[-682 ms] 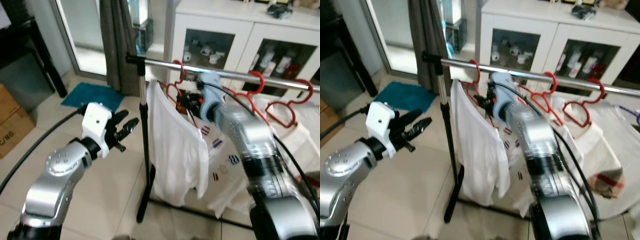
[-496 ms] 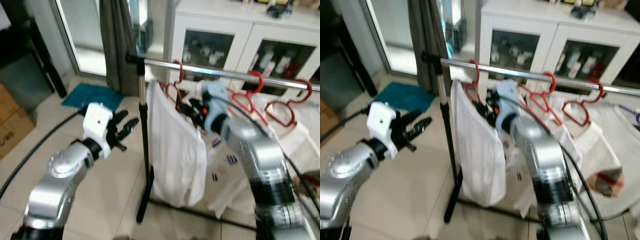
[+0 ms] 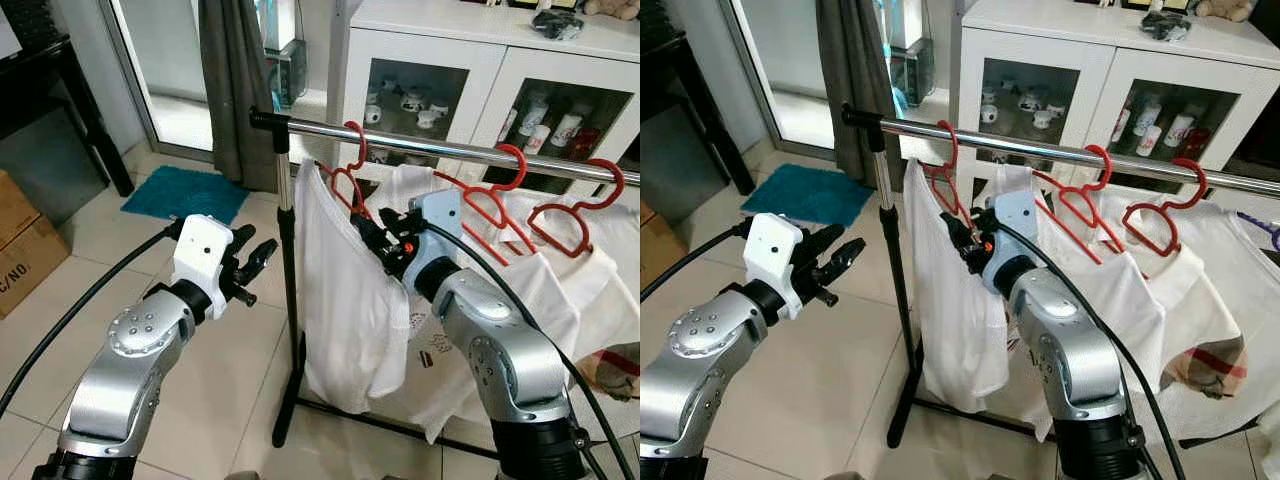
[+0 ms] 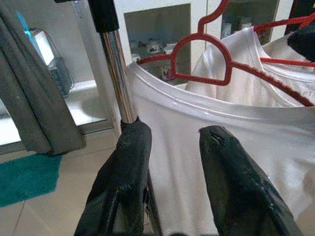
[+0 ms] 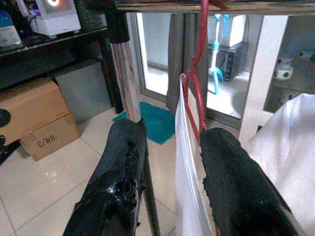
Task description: Hang hanger
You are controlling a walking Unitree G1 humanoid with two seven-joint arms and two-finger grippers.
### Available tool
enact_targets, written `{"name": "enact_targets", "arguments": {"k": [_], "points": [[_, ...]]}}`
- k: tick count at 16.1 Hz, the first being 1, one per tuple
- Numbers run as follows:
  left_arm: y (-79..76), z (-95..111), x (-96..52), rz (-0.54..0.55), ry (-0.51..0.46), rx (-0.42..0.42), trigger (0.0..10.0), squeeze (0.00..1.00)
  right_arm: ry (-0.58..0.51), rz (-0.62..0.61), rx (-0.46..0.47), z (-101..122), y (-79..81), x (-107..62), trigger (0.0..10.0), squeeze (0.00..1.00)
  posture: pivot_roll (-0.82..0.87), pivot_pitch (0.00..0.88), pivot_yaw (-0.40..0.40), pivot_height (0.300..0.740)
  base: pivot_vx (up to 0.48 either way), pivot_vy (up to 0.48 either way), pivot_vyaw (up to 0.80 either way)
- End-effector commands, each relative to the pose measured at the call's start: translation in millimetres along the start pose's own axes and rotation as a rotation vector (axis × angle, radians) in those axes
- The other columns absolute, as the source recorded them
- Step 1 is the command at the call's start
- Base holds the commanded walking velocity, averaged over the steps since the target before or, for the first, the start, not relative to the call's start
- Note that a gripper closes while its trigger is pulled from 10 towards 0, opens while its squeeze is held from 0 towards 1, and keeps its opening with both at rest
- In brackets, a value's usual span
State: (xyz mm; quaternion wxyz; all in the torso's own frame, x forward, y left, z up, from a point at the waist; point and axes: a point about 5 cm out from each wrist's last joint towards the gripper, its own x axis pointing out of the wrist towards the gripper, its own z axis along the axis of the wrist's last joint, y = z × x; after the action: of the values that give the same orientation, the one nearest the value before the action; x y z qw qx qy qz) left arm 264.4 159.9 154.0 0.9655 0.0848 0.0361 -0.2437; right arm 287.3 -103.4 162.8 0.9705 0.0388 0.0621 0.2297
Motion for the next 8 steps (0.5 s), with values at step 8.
{"name": "enact_targets", "arguments": {"k": [8], "points": [[0.5,0.1,3.4,0.000,0.003,0.034,10.0,0.00,-0.008,-0.090,0.021,2.7,-7.7,-2.0,10.0,0.00,0.03,0.000,-0.006,0.740,0.000,-0.184,0.25]]}}
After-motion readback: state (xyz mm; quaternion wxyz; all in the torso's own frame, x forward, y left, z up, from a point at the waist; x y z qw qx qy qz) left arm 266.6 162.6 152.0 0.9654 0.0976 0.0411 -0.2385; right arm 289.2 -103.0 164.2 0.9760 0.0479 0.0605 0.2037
